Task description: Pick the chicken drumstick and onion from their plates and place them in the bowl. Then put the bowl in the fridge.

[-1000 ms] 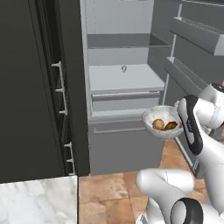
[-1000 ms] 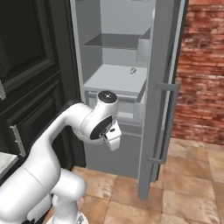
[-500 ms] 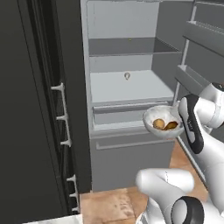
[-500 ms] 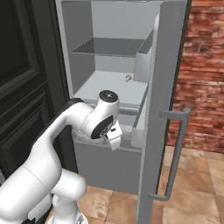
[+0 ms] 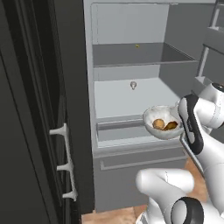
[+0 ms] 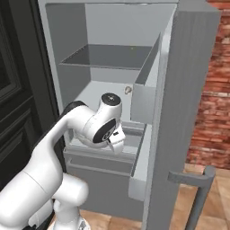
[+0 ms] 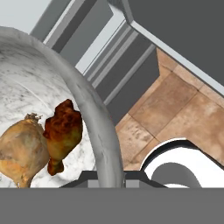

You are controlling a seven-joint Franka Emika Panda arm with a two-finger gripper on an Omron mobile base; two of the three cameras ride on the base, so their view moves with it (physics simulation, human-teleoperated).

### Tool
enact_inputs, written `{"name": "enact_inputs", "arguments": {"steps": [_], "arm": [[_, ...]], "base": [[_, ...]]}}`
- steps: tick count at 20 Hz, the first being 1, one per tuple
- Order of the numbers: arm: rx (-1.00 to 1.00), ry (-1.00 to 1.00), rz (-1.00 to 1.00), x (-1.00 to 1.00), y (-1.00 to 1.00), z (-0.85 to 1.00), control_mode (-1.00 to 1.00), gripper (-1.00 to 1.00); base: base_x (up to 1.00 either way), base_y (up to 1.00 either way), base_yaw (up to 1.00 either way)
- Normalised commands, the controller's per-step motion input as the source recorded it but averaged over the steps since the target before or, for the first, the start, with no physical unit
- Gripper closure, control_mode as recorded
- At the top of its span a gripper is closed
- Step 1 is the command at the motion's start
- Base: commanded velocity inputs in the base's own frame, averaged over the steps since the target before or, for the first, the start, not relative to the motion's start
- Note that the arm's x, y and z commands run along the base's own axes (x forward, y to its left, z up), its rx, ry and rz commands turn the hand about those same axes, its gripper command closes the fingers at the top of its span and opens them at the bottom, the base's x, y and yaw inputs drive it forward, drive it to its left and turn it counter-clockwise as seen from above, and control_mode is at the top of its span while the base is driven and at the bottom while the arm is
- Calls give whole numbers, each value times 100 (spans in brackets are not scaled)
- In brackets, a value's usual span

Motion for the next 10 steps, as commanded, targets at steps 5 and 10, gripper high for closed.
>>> {"name": "enact_inputs", "arguments": {"steps": [5,10], "arm": [[0,0,0,0,0,0,100,100],[0,0,0,0,0,0,100,100]], "base": [[48,17,0],[21,11,0]]}}
